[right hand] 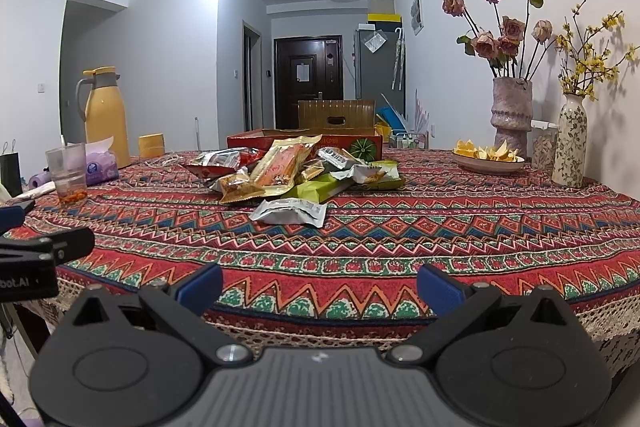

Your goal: Organize snacks

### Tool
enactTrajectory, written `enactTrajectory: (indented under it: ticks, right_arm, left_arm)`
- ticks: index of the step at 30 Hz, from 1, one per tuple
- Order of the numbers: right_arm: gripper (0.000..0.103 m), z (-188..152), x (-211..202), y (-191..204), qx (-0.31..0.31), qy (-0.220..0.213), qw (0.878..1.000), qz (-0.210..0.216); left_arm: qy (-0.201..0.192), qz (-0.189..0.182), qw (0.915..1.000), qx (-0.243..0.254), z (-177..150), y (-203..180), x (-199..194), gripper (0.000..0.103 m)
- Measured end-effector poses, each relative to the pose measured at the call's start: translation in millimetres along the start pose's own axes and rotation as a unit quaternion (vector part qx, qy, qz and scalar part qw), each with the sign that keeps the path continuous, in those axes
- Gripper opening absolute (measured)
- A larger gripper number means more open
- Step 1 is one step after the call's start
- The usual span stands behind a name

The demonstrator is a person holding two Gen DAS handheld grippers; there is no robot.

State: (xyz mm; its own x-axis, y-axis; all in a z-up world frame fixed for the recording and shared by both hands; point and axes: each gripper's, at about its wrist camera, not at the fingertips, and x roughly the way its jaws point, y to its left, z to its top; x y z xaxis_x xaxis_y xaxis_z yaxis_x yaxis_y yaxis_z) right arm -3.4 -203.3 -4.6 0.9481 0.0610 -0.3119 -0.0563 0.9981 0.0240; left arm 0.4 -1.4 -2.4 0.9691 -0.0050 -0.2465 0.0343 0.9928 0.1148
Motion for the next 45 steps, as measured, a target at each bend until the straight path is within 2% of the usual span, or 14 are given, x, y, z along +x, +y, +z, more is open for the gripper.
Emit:
enactTrajectory:
  ticks: [7,16,22,29,35,39,42,43,45]
  right_arm:
    - [0.103,10.5,3.5,-4.0,0.002,-0.009,1.000,-0.001]
    - [0.103,42.7,39.5,-13.1,-0.007,-0.005,1.000,0.002]
    - [0.103,59.9,77.6,-13.6,-0.021,0.037,0.999,0.013]
    - [0.100,76.2,138.3,-0.7,-0.072,0.095,0.992,0.029]
    - [0.089,79.2,198.1,17.0,-0.093,0.173,0.980,0.039]
    - [0.091,86.3,219.8,31.4,-0.114,0.181,0.977,0.021]
    - [0.089,92.5,228.2,37.1,-0.138,0.183,0.973,0.023]
    - [0.088,93.9,230.7,37.5,-0.141,0.186,0.972,0.028]
    - [0.077,95.7,234.1,38.2,-0.135,0.191,0.971,0.046]
  left_arm:
    - [-0.004,-0.001,1.0000,-0.003,10.3,2.8,9.4,0.103]
    - [0.005,-0.014,0.9995,-0.026,37.0,11.5,47.0,0.103]
    - [0.026,-0.025,0.9990,-0.026,48.7,17.7,82.9,0.103]
    - [0.056,-0.053,0.9964,-0.036,56.7,30.6,126.3,0.103]
    - [0.088,-0.074,0.9929,-0.030,60.5,33.5,165.0,0.103]
    - [0.115,-0.096,0.9883,-0.029,62.1,37.4,191.5,0.103]
    - [0.128,-0.115,0.9843,-0.037,64.1,40.7,205.9,0.103]
    - [0.132,-0.122,0.9829,-0.039,64.6,41.1,209.5,0.103]
    - [0.144,-0.135,0.9794,-0.041,67.2,39.9,217.8,0.103]
